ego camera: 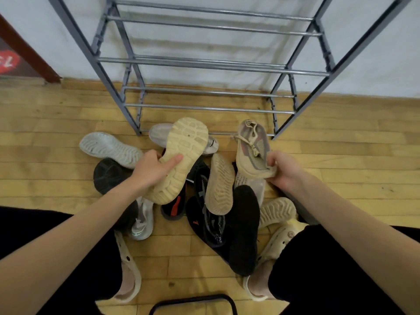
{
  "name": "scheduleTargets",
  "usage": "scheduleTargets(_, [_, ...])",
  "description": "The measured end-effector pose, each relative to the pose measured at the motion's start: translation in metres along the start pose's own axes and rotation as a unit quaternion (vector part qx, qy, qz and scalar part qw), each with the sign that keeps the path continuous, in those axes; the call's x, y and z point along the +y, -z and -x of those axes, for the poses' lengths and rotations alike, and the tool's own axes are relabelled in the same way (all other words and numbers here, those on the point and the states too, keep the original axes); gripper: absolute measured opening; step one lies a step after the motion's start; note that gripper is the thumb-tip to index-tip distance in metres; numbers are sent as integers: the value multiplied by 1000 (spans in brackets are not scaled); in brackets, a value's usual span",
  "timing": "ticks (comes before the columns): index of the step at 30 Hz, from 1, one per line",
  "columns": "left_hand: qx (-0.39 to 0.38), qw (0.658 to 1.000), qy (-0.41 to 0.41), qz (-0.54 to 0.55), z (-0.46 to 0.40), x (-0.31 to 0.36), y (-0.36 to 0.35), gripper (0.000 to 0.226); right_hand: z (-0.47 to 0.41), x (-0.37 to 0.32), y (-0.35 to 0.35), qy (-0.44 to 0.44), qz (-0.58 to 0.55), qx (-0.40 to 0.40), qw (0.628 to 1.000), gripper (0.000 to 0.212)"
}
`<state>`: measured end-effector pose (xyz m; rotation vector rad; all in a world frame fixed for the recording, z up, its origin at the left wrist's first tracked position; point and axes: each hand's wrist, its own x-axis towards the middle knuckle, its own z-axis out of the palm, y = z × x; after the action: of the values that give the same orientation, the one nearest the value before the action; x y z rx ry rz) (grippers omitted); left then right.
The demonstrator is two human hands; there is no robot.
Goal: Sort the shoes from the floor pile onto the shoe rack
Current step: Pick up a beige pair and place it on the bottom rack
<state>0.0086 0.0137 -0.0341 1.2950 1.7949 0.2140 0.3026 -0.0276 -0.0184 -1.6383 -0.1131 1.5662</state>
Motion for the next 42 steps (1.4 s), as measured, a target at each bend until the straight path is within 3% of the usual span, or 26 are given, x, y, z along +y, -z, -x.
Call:
scheduleTargets(5, [-99, 989, 72, 77, -19, 18, -30, 54, -47, -12, 5, -34, -16, 43, 998, 32])
scheduleTargets(10, [-141, 969, 50, 194, -57, 37, -73, 41, -99, -18, 18, -17, -35, 53, 998, 37])
scheduleTargets(14, [-135, 949, 46, 281, -100, 58, -114, 54, -145, -31, 23, 8, -87, 77, 993, 37])
scheduleTargets(19, [-151, 916, 41, 370, -141, 87, -148, 60, -203, -43, 20, 18, -129, 90, 987, 53])
scheduleTargets(23, [-138, 894, 34, 425, -159, 99, -167, 80, -242, -54, 16, 25, -171, 94, 980, 63])
scheduleTargets(26, [-88, 914, -42, 395, -165, 108, -180, 80, -273, -56, 19, 37, -170, 103, 979, 65])
scheduleTargets(28, [-13, 936, -107, 334, -167, 115, -193, 62, -269, -61, 16, 50, -146, 116, 981, 40])
scheduleTargets(30, [91, 959, -159, 216, -175, 118, -211, 54, -264, -62, 19, 65, -108, 132, 983, 19])
scheduleTargets(33, [200, 968, -143, 41, -182, 133, -231, 63, -261, -54, 28, 88, 34, 150, 984, 12])
scheduleTargets(34, [220, 967, -130, 10, -182, 140, -236, 69, -260, -51, 31, 94, 69, 148, 982, 11])
scheduleTargets(36, [249, 961, -120, -27, -188, 149, -250, 76, -259, -46, 34, 104, 114, 148, 977, 34])
scheduleTargets(39, [250, 952, -139, -111, -202, 155, -263, 75, -253, -43, 36, 119, 154, 156, 968, 46])
scheduleTargets(42, [126, 962, -192, -147, -213, 158, -265, 82, -248, -40, 37, 120, 185, 143, 965, 41])
